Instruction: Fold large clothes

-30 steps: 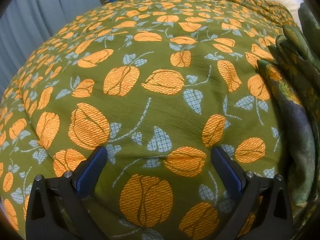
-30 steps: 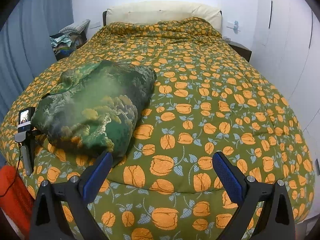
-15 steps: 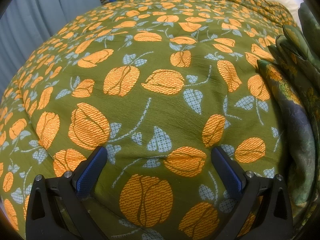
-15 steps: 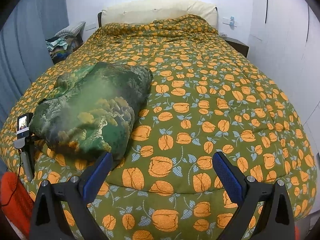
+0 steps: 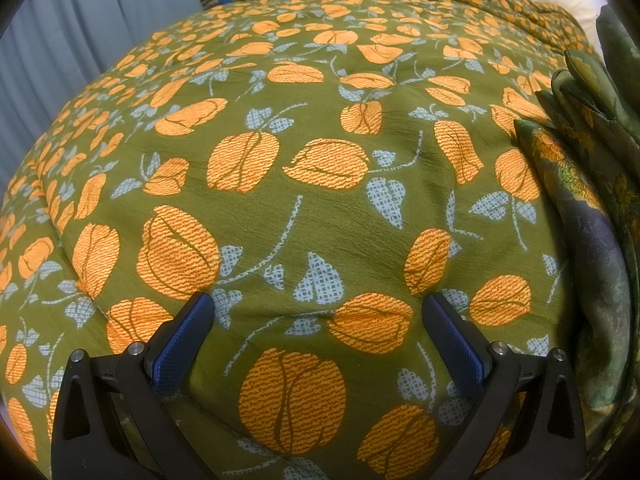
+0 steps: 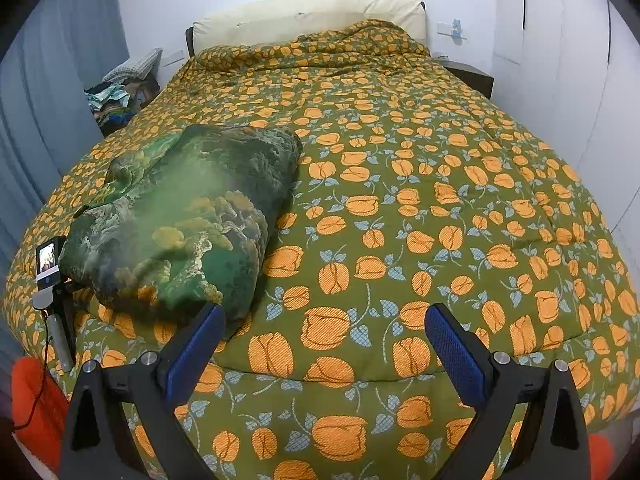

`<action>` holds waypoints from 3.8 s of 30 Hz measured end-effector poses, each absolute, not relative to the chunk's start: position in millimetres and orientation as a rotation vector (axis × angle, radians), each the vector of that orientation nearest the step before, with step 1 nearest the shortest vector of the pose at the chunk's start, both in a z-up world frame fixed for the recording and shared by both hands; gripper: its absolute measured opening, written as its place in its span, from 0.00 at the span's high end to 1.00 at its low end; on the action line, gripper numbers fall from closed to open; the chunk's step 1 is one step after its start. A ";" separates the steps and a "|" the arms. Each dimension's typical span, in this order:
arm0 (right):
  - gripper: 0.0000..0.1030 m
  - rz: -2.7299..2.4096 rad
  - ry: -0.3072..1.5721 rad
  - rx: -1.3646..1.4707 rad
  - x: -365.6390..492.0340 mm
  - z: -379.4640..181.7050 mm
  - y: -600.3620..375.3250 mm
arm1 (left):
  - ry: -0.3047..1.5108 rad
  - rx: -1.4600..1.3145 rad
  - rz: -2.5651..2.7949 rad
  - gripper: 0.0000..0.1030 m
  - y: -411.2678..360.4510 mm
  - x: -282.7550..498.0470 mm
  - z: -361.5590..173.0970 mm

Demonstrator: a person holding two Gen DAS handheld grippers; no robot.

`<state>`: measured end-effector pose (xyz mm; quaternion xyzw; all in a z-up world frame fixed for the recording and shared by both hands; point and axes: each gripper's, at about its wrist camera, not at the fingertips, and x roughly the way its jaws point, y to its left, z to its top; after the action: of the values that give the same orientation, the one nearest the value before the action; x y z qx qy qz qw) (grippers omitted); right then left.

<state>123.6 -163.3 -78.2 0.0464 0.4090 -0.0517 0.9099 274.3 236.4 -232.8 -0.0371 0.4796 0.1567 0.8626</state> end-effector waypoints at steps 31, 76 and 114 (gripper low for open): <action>0.04 -0.051 0.814 0.061 119.2 -76.8 -152.3 | 1.002 -0.075 0.330 0.00 234.4 273.7 -230.5; 0.04 0.450 1.032 0.603 305.9 -195.6 -177.8 | 1.282 -0.495 -0.546 0.00 158.9 355.0 -208.9; 0.05 0.490 0.960 0.431 318.1 -179.0 -154.0 | 1.290 -0.758 -0.675 0.00 136.9 349.2 -227.8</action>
<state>318.1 -154.0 -179.0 0.2036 0.4534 0.2314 0.8363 349.2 136.9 -227.8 -0.3378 0.5751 -0.3011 0.6815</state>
